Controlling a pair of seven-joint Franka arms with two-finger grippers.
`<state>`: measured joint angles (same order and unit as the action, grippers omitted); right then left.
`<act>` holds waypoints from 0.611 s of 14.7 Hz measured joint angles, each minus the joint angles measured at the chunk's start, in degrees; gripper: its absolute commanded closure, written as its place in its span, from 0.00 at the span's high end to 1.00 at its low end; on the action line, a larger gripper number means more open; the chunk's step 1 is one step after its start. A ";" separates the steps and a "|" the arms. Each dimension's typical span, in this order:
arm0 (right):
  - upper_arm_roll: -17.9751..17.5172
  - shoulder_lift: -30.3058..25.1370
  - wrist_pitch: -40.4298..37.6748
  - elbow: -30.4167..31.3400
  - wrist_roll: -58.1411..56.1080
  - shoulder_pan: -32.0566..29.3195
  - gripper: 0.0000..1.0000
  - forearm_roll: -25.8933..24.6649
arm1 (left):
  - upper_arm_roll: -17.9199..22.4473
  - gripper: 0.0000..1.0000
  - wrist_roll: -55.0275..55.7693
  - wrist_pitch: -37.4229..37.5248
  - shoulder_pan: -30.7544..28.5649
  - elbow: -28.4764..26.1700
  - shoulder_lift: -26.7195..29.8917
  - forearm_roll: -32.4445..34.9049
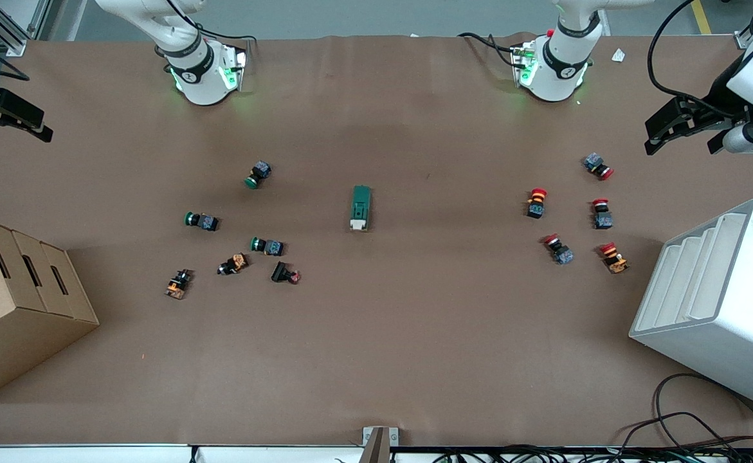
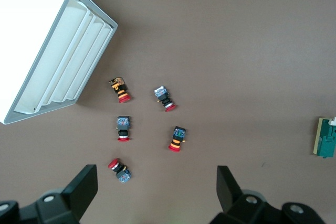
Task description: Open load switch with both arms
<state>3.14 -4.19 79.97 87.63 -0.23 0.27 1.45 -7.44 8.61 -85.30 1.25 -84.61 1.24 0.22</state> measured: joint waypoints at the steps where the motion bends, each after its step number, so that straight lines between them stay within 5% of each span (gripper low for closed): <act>1: 0.00 0.00 0.00 0.00 0.00 0.00 1.00 0.00 | -0.01 1.00 -0.09 0.00 0.01 0.00 0.00 0.00; 9: 0.00 0.00 0.00 0.00 0.00 0.00 1.00 0.00 | -2.90 1.00 0.18 -1.42 2.16 -0.17 -1.78 -0.07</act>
<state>3.13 -4.19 79.97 87.63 -0.23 0.27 1.45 -10.34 8.78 -86.72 3.41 -84.78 -0.54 0.14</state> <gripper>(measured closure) 0.000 0.000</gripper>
